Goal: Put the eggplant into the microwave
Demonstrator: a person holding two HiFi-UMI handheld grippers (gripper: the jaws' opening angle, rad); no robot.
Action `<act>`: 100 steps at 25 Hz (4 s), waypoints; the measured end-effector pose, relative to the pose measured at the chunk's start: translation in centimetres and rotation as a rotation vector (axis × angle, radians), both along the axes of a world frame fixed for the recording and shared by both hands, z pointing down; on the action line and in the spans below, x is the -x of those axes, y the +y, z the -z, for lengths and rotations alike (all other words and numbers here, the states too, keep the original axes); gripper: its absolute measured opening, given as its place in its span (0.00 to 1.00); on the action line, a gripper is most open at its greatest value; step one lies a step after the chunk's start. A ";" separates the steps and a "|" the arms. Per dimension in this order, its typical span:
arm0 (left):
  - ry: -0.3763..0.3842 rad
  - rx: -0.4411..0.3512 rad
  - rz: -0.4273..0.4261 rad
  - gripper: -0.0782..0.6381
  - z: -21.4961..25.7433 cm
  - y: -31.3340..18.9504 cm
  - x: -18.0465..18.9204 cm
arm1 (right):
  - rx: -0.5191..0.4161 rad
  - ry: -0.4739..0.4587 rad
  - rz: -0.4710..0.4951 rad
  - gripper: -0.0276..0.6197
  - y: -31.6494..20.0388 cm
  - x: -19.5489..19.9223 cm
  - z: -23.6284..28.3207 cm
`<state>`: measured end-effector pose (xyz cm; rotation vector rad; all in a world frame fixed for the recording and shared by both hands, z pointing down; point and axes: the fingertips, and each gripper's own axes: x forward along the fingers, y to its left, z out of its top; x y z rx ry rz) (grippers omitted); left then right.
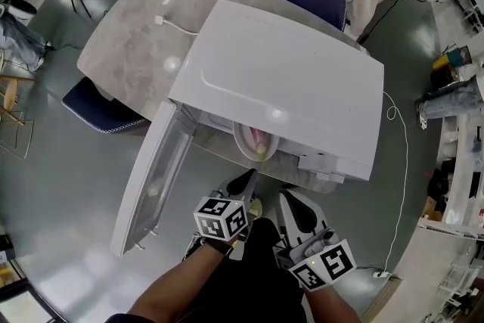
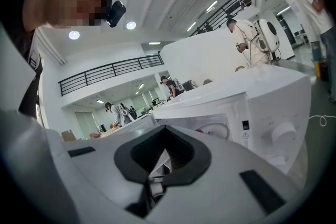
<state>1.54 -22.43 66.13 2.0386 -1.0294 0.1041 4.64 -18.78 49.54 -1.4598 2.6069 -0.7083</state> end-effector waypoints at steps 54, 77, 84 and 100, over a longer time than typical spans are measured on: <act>-0.157 -0.110 -0.054 0.12 2.4 -5.1 -1.2 | 0.029 0.025 0.004 0.05 -1.8 -2.0 0.4; -0.094 -0.433 -0.083 0.12 24.7 2.7 1.6 | -0.116 0.075 -0.013 0.05 -1.9 0.0 10.3; -0.090 -0.486 -0.040 0.12 28.1 2.3 2.3 | -0.146 0.110 -0.023 0.05 -2.2 -0.2 12.6; -0.075 -0.574 -0.015 0.12 32.7 1.3 2.6 | -0.233 0.094 0.016 0.05 -2.7 0.9 16.0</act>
